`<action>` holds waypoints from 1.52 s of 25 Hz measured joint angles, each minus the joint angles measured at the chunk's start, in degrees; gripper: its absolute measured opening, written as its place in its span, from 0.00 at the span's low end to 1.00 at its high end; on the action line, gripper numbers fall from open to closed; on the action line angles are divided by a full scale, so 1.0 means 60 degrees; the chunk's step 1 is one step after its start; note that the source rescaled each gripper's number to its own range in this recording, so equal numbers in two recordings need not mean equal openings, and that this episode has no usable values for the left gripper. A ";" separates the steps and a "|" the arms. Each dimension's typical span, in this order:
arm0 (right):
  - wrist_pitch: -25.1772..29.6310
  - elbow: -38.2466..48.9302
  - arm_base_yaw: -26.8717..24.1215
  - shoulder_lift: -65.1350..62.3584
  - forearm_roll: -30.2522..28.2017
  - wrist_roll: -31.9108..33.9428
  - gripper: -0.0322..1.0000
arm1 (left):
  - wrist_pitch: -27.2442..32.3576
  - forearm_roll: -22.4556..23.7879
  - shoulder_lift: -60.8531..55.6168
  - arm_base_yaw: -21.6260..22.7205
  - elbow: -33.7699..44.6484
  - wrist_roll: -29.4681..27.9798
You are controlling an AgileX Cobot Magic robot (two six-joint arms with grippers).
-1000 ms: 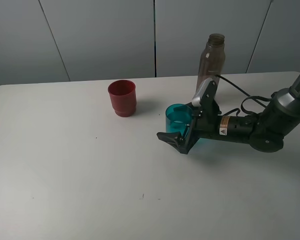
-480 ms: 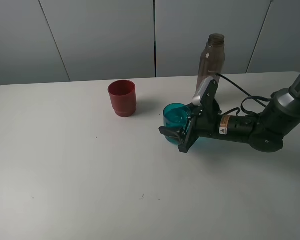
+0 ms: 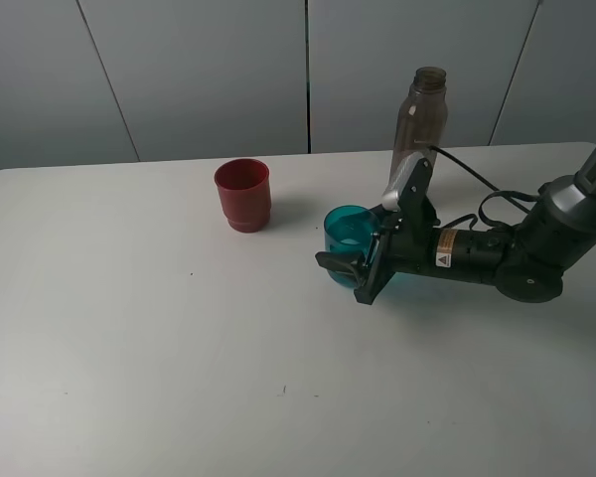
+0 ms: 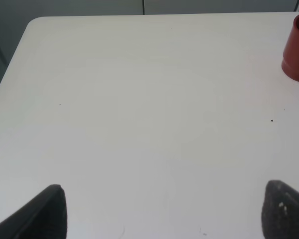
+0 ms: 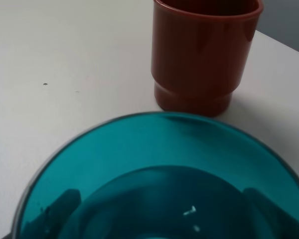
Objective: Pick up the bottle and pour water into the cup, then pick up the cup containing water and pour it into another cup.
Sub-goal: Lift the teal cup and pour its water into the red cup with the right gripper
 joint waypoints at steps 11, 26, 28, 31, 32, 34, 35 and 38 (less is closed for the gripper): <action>0.0546 0.0017 0.0000 -0.0674 -0.0020 0.0434 0.11 | 0.0000 0.0000 0.0000 0.0000 0.0000 -0.0017; 0.2131 0.0015 0.0464 -0.3160 0.0498 0.2141 0.11 | 0.0000 0.0000 0.0000 0.0000 0.0000 -0.0017; 0.2625 -0.0188 0.0847 -0.3287 0.0870 0.2160 0.11 | 0.0000 0.0000 0.0000 0.0000 0.0000 -0.0017; 0.3357 -0.0738 0.1356 -0.3329 0.1332 0.2317 0.11 | 0.0000 0.0000 0.0000 0.0000 0.0000 -0.0017; 0.3670 -0.0981 0.1509 -0.3329 0.1461 0.2434 0.11 | 0.0000 0.0000 0.0000 0.0000 0.0000 -0.0017; 0.4083 -0.1414 0.1718 -0.3329 0.1706 0.2741 0.11 | 0.0000 0.0000 0.0000 0.0000 0.0000 -0.0017; 0.4211 -0.1651 0.1798 -0.3329 0.1815 0.2915 0.11 | 0.0000 0.0000 0.0000 0.0000 0.0000 -0.0017; 0.4467 -0.2289 0.1967 -0.3329 0.2073 0.3341 0.11 | 0.0000 0.0000 0.0000 0.0000 0.0000 -0.0017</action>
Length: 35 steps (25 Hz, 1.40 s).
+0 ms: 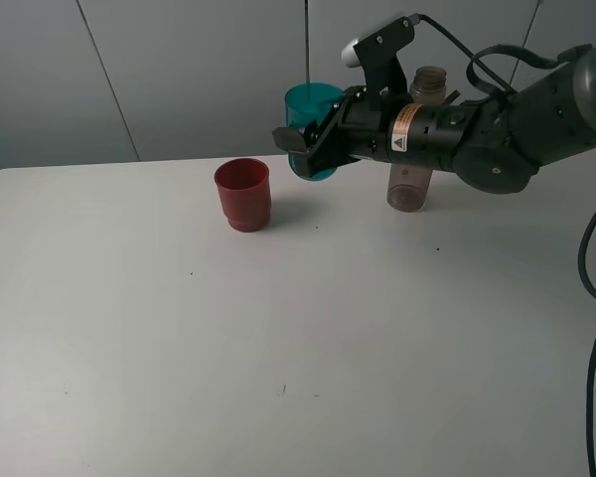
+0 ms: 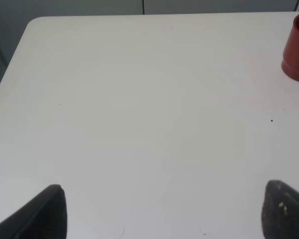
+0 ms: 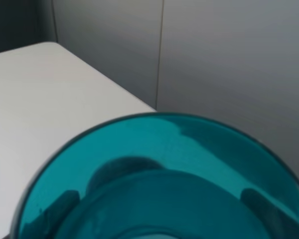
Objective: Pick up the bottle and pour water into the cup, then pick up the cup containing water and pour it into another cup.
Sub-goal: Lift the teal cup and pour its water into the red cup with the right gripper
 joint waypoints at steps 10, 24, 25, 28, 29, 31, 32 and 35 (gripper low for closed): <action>0.1706 -0.1927 0.0206 0.0302 0.0176 0.1217 0.11 | 0.0000 0.0000 0.0000 0.0000 0.0000 0.0000; 0.3129 -0.4496 0.0497 0.2398 0.0043 0.1507 0.11 | 0.0000 0.0000 0.0000 0.0000 0.0000 0.0000; 0.3166 -0.4655 0.0497 0.2528 -0.0001 0.1507 0.11 | 0.0000 0.0000 0.0000 0.0000 0.0000 0.0000; 0.3190 -0.5028 0.0497 0.2852 -0.0156 0.1507 0.11 | 0.0000 0.0000 0.0000 0.0000 0.0000 0.0000; 0.3216 -0.5126 0.0497 0.2948 -0.0157 0.1478 0.11 | 0.0000 0.0000 0.0000 0.0000 0.0000 0.0000; 0.3246 -0.5268 0.0497 0.3095 -0.0236 0.1267 0.11 | 0.0000 0.0000 0.0000 0.0000 0.0000 0.0000; 0.3305 -0.5361 0.0497 0.3174 -0.0285 0.1141 0.11 | 0.0000 0.0000 0.0000 0.0000 0.0000 0.0000; 0.3600 -0.5588 0.0502 0.3412 -0.0399 0.0821 0.11 | 0.0000 0.0000 0.0000 0.0000 0.0000 0.0000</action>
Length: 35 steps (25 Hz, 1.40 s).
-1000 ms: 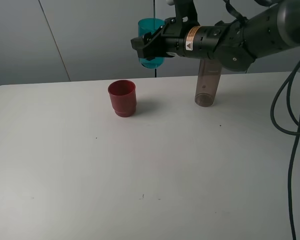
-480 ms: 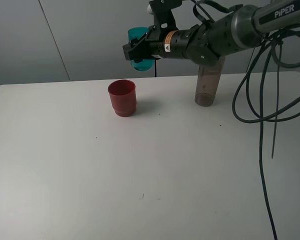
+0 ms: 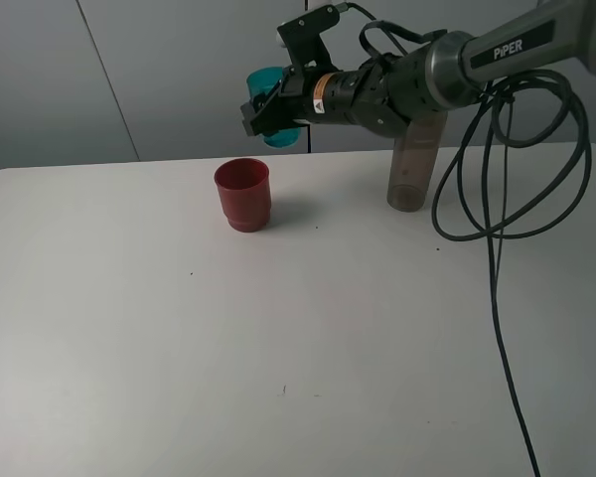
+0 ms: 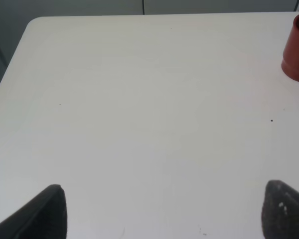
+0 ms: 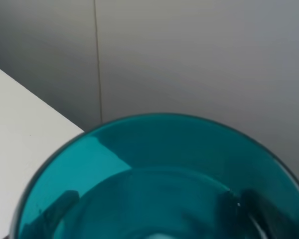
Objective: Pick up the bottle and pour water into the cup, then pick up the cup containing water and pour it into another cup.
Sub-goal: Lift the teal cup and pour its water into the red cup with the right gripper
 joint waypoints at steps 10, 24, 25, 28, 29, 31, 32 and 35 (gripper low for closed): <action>0.0129 -0.0199 0.0036 0.0233 -0.0052 -0.1766 0.11 | 0.0000 0.0000 0.0000 0.0000 0.0000 0.0000; 0.0129 -0.0199 0.0139 0.0233 -0.0220 -0.5269 0.11 | 0.0000 0.0000 0.0000 0.0000 0.0000 0.0000; 0.0129 -0.0199 0.0156 0.0233 -0.0220 -0.5539 0.11 | 0.0000 0.0000 0.0000 0.0000 0.0000 0.0000; 0.0129 -0.0199 0.0192 0.0233 -0.0220 -0.6198 0.11 | 0.0000 0.0000 0.0000 0.0000 0.0000 0.0000; 0.0129 -0.0199 0.0192 0.0233 -0.0220 -0.6437 0.11 | 0.0000 0.0000 0.0000 0.0000 0.0000 0.0000; 0.0129 -0.0199 0.0192 0.0233 -0.0220 -0.6892 0.11 | 0.0000 0.0000 0.0000 0.0000 0.0000 0.0018; 0.0129 -0.0199 0.0192 0.0233 -0.0220 -0.7066 0.11 | 0.0000 0.0000 0.0000 0.0000 0.0000 0.0018; 0.0129 -0.0199 0.0192 0.0233 -0.0220 -0.7603 0.11 | 0.0000 0.0000 0.0000 0.0000 0.0000 0.0018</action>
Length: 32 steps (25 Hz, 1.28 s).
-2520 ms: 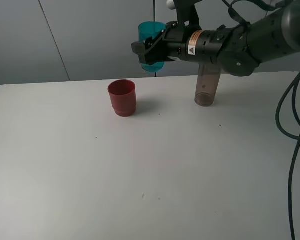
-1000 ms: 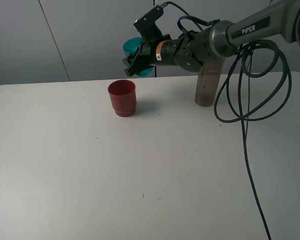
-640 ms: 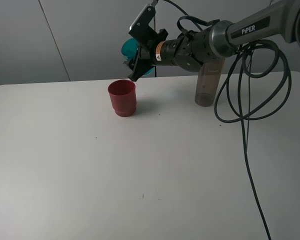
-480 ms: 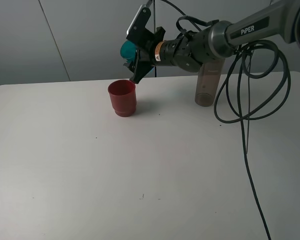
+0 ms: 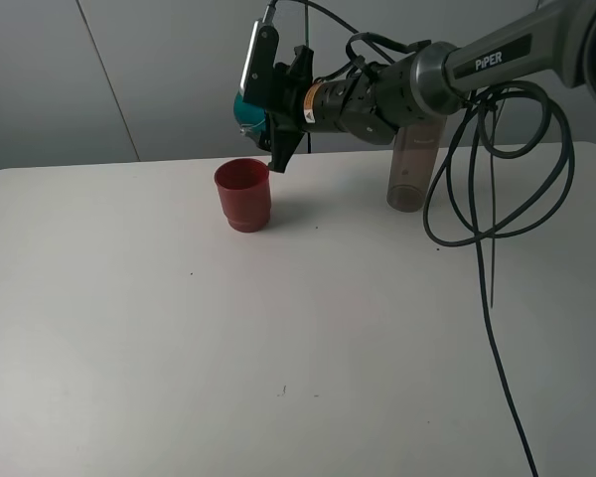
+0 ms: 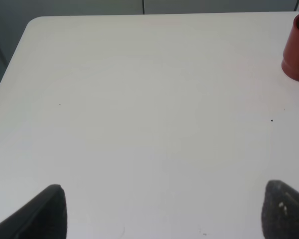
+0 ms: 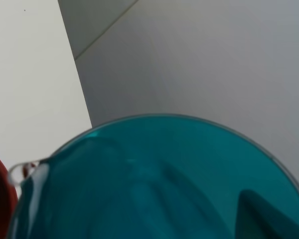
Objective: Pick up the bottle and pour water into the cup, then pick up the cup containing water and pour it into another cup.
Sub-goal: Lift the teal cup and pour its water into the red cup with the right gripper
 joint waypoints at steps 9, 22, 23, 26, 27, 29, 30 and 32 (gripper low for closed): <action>0.0000 0.0000 0.0000 0.0000 0.0000 -0.1270 0.11 | 0.0000 0.0000 0.0000 0.0000 0.0000 0.0000; 0.0305 0.0000 0.0000 0.0000 0.0000 -0.2410 0.11 | 0.0000 0.0000 0.0000 0.0000 0.0000 -0.0019; 0.0305 0.0000 0.0000 0.0000 0.0000 -0.2461 0.11 | 0.0000 0.0000 0.0000 0.0000 0.0000 -0.0019; 0.0305 -0.0008 0.0000 0.0000 0.0000 -0.2695 0.11 | 0.0000 0.0000 0.0000 0.0000 0.0000 -0.0019; 0.0305 -0.0008 0.0000 0.0000 0.0000 -0.2744 0.11 | 0.0000 0.0000 0.0000 0.0000 0.0000 -0.0019; 0.0305 -0.0008 0.0000 0.0000 0.0000 -0.2811 0.11 | 0.0000 0.0000 0.0000 0.0000 0.0000 -0.0019; 0.0305 -0.0008 0.0000 0.0000 0.0000 -0.2838 0.11 | 0.0000 0.0000 0.0000 0.0000 0.0000 -0.0019; 0.0305 -0.0008 0.0000 0.0000 0.0000 -0.2895 0.11 | 0.0000 0.0000 0.0000 0.0000 0.0000 -0.0019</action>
